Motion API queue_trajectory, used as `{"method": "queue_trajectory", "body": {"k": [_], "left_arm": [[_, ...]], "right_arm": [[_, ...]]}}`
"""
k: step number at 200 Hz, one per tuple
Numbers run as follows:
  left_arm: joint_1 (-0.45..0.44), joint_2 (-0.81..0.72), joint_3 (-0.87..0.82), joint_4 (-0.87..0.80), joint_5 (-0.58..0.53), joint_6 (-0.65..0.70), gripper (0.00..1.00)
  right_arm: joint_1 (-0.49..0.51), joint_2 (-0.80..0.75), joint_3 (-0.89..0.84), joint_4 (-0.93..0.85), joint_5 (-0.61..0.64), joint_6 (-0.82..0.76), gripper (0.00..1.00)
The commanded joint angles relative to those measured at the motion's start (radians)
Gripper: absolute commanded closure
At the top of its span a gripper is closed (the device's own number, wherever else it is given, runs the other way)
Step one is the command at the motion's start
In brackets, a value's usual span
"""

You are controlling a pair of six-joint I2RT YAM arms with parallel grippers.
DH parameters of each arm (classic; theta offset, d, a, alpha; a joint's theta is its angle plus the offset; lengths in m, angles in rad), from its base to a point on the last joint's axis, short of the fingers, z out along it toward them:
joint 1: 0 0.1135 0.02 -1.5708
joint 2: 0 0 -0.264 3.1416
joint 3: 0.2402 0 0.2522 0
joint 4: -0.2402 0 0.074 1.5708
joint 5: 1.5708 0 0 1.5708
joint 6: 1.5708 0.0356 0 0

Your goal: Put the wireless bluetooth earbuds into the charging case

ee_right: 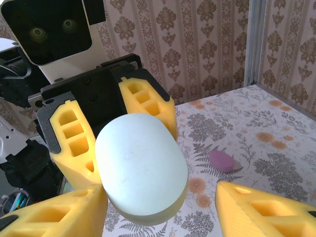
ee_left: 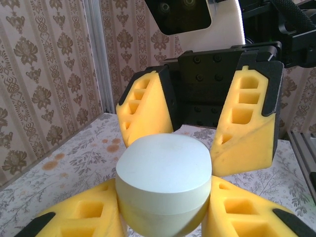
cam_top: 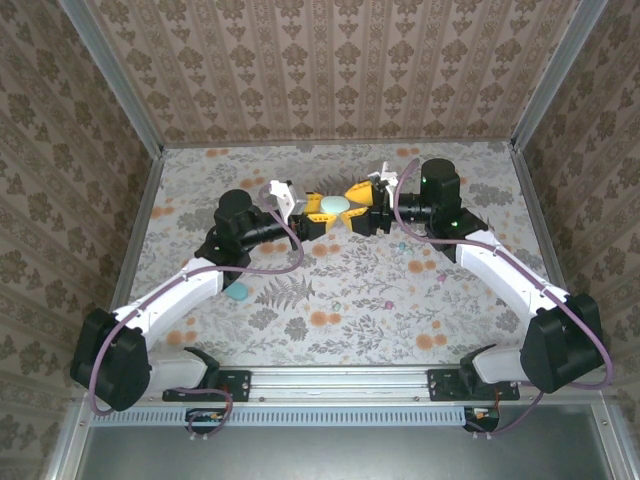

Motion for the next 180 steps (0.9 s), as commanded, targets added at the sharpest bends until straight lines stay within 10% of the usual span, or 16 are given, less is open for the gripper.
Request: {"method": "queue_trajectory", "body": {"k": [1,180], "left_arm": [[-0.034,-0.01,-0.01,0.03,0.054,0.019,0.66],[-0.034,-0.006,-0.008,0.013,0.043,0.022,0.66]], "right_arm": [[-0.005,-0.015,0.041,0.036,0.064,0.05,0.39],[-0.005,-0.013,0.079,0.019,0.14,0.098,0.34]]}}
